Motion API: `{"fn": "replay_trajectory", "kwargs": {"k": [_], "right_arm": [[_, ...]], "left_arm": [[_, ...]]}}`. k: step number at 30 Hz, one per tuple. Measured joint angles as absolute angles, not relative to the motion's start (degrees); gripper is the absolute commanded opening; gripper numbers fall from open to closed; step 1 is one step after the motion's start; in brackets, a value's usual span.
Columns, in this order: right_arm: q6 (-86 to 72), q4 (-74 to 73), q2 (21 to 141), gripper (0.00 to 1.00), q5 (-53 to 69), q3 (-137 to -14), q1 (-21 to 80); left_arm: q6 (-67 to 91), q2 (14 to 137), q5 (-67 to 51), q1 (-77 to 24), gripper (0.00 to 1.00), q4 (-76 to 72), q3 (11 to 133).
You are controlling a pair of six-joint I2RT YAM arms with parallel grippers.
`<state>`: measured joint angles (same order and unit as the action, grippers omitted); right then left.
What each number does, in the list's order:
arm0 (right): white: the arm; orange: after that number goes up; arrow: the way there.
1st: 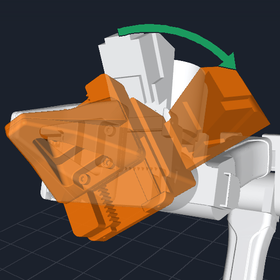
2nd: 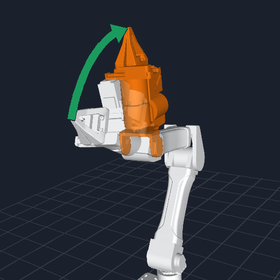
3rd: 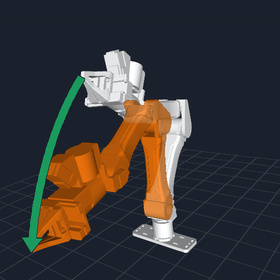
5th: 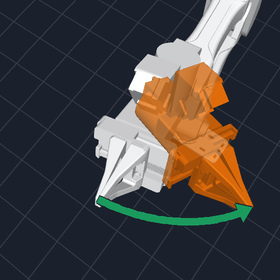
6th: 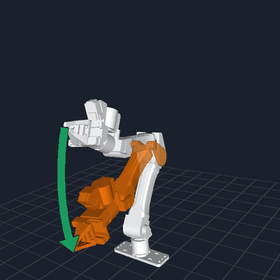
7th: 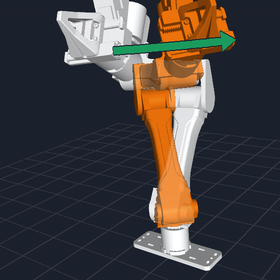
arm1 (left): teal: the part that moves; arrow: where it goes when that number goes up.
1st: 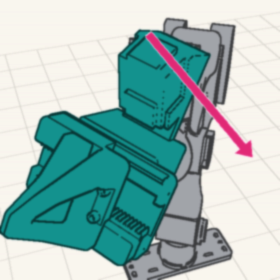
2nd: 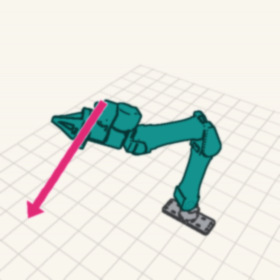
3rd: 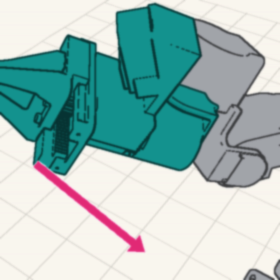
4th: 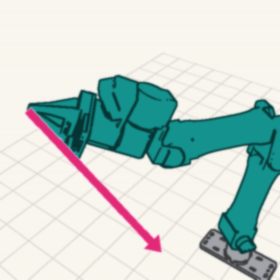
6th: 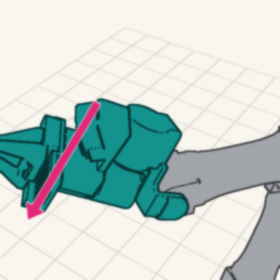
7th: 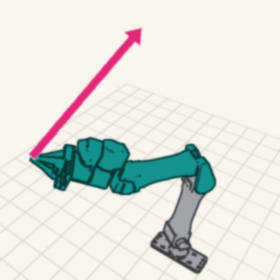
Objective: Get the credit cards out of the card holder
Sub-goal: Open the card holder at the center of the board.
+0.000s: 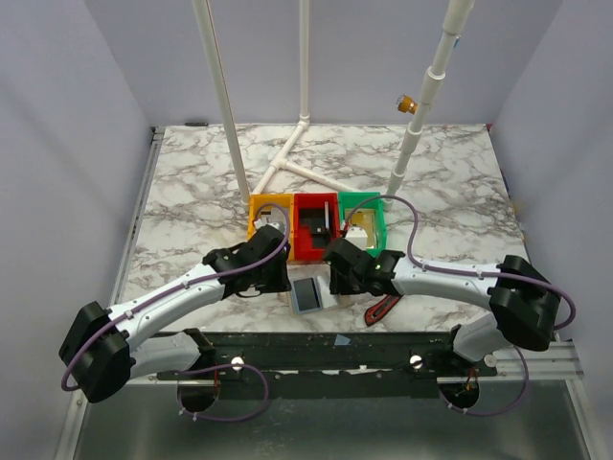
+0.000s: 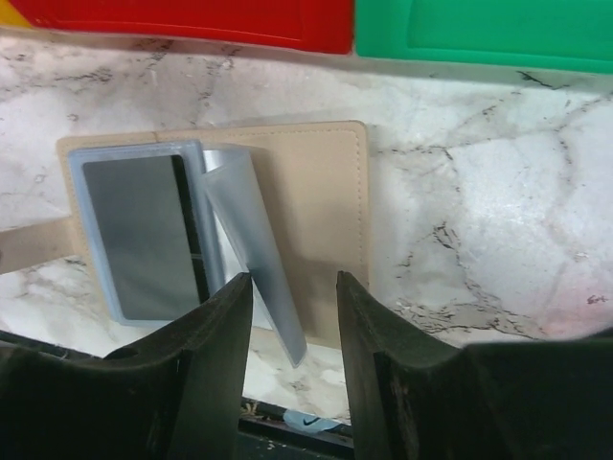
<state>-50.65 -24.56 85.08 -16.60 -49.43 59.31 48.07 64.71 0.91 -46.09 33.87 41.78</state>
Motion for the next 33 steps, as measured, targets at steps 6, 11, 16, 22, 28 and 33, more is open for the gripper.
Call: {"fn": "replay_trajectory", "kwargs": {"k": [6, 11, 16, 22, 28, 33], "right_arm": [[-51.1, -25.9, 85.1, 0.38, -17.8, -48.1, 59.3], [-51.2, -27.1, 84.1, 0.38, -18.9, -48.1, 59.3], [-50.9, -28.1, 81.3, 0.39, -19.2, -49.4, 59.3], [-48.9, -25.3, 78.7, 0.40, -16.3, -50.7, 59.3], [-48.5, -19.2, 81.7, 0.38, -10.0, -50.7, 59.3], [-48.5, -16.1, 87.1, 0.34, -7.1, -50.7, 59.2]], "left_arm": [[48.0, 65.4, 0.1, -46.2, 0.00, 32.0, 41.9], [48.1, 70.0, -0.9, -46.9, 0.00, 29.1, 42.5], [48.5, 75.1, -1.3, -47.0, 0.00, 26.3, 42.2], [49.8, 77.8, -1.4, -47.0, 0.00, 23.9, 40.6], [51.5, 77.7, -1.4, -46.7, 0.00, 22.3, 37.6], [52.1, 76.5, -1.5, -46.5, 0.00, 20.8, 36.5]]}}
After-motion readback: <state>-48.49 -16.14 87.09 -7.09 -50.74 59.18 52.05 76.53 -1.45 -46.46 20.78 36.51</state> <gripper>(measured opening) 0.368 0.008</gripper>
